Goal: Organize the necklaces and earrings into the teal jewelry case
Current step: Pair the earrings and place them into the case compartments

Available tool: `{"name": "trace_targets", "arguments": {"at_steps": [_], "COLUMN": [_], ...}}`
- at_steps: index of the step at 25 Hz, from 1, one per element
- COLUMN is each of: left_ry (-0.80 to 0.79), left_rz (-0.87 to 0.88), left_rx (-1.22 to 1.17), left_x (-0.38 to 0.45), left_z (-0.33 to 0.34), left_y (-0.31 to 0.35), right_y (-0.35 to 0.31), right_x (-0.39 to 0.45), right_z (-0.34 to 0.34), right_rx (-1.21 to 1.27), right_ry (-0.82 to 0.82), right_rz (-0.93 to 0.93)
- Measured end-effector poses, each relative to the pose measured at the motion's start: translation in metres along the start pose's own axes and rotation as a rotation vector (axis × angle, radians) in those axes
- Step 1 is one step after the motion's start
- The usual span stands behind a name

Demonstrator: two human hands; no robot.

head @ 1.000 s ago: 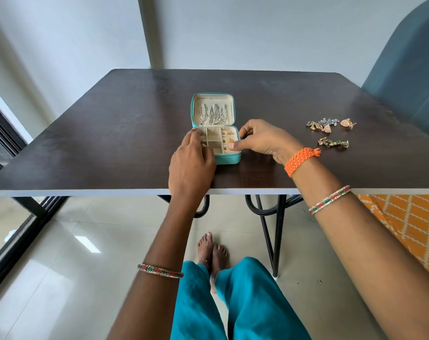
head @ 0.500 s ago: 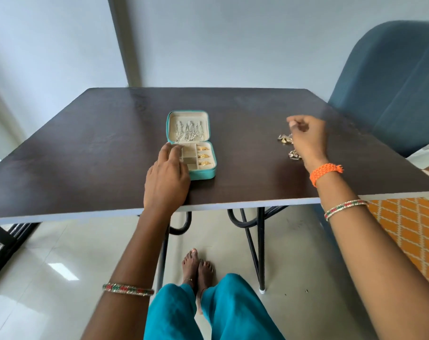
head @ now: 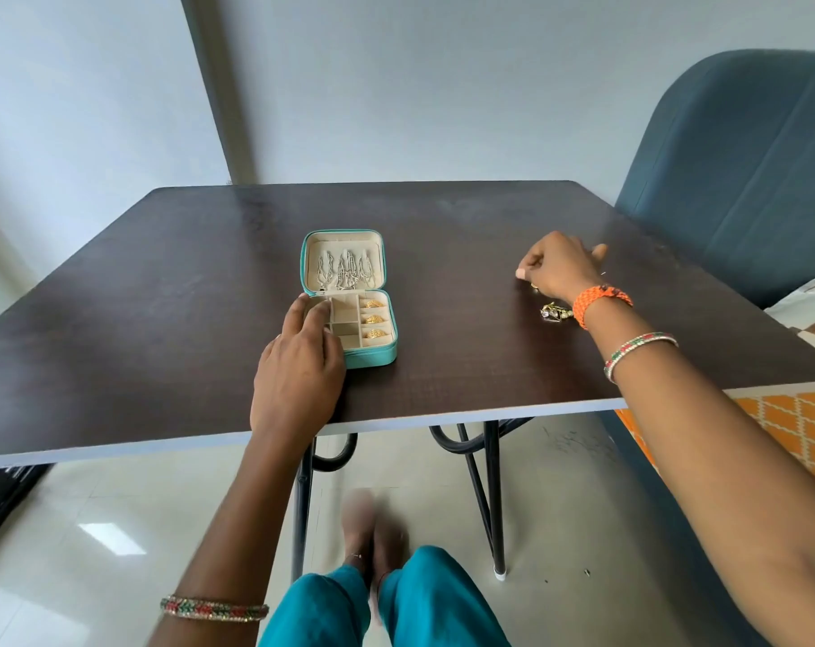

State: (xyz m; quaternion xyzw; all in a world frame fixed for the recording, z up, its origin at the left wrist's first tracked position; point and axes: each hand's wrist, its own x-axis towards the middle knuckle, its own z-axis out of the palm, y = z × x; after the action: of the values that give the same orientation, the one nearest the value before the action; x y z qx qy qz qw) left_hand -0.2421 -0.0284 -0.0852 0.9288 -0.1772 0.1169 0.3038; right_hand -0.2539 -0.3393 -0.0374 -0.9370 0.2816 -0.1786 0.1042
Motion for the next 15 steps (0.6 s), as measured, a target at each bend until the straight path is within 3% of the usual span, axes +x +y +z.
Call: {"name": "trace_targets", "arguments": {"at_steps": [4,15], "left_ry": [0.011,-0.005], "left_rz": [-0.001,-0.016], "left_rx": [-0.003,-0.034], "left_x": [-0.001,-0.005], "left_z": [-0.001,-0.003], "left_y": [0.001,0.004], "right_y": [0.008,-0.001], "right_x": [-0.011,-0.003], "right_z": [-0.014,0.007], "right_rx": [0.099,-0.045], "right_ry": [0.094,-0.025], "right_rz": [0.037,0.017]}}
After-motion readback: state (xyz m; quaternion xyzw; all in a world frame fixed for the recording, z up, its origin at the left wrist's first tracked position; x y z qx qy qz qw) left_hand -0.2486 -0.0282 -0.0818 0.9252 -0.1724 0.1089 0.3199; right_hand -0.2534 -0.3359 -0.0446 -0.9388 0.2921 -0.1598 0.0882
